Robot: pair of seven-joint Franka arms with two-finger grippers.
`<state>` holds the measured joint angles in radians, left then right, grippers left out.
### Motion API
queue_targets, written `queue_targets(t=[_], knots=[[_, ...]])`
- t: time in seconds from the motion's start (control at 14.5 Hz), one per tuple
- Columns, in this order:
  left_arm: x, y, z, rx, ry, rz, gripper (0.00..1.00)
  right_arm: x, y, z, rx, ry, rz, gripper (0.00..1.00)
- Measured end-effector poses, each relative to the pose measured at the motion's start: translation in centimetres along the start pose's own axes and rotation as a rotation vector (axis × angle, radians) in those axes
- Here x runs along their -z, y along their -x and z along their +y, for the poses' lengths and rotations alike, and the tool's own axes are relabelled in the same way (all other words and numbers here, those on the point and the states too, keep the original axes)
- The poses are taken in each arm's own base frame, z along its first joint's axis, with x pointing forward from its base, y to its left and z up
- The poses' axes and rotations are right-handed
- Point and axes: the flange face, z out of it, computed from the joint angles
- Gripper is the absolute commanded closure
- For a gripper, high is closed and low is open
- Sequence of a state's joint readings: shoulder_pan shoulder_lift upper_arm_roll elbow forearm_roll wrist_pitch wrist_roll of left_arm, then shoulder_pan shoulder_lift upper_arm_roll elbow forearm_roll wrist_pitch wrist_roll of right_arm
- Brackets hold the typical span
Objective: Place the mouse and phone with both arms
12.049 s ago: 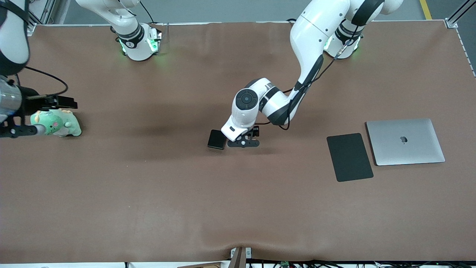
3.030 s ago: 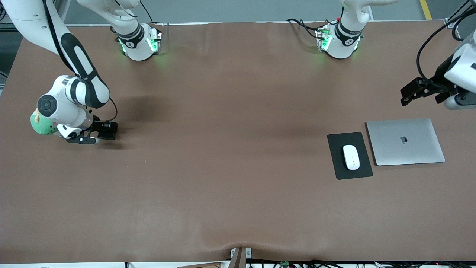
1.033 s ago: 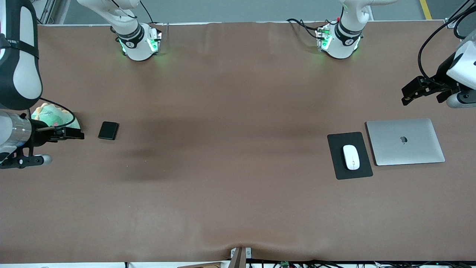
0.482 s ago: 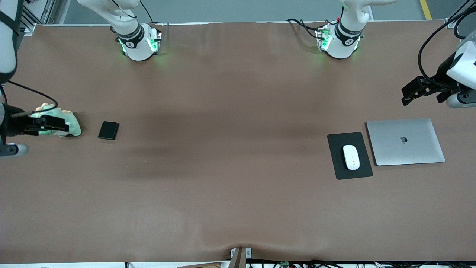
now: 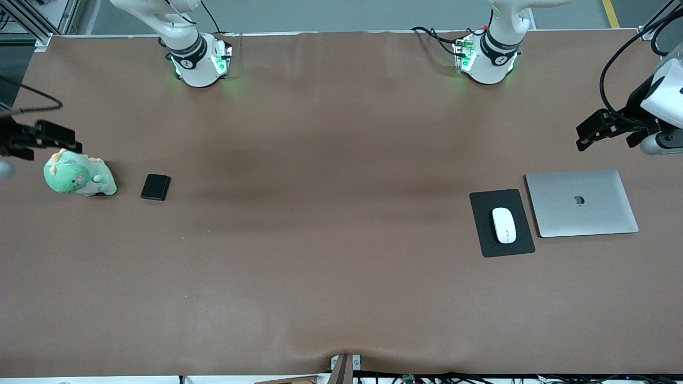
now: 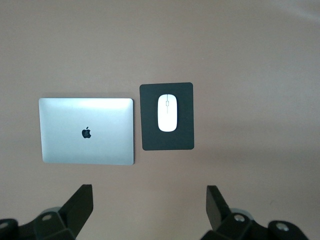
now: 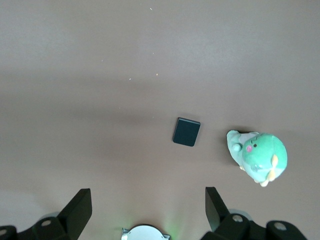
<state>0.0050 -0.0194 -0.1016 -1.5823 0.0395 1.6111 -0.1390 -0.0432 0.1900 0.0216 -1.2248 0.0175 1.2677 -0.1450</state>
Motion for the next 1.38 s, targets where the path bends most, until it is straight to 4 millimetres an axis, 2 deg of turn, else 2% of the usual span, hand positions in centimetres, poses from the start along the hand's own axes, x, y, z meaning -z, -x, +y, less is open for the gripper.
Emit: queue_targets(t=[0.34, 0.76, 0.9, 1.38], knots=[[0.0, 0.0, 0.0, 0.0, 0.0, -0.002, 0.0, 0.6, 2.8, -1.9, -0.037, 0.007, 0.001, 0.0], [-0.1, 0.1, 0.0, 0.0, -0.001, -0.009, 0.0, 0.3, 6.8, -2.6, -0.148, 0.01, 0.034, 0.0], [-0.1, 0.1, 0.0, 0.0, -0.002, -0.012, 0.0, 0.2, 7.6, -1.9, -0.189, 0.007, 0.037, 0.0], [-0.1, 0.1, 0.0, 0.0, -0.002, -0.013, 0.0, 0.4, 7.7, 0.7, -0.195, -0.001, 0.067, 0.0]])
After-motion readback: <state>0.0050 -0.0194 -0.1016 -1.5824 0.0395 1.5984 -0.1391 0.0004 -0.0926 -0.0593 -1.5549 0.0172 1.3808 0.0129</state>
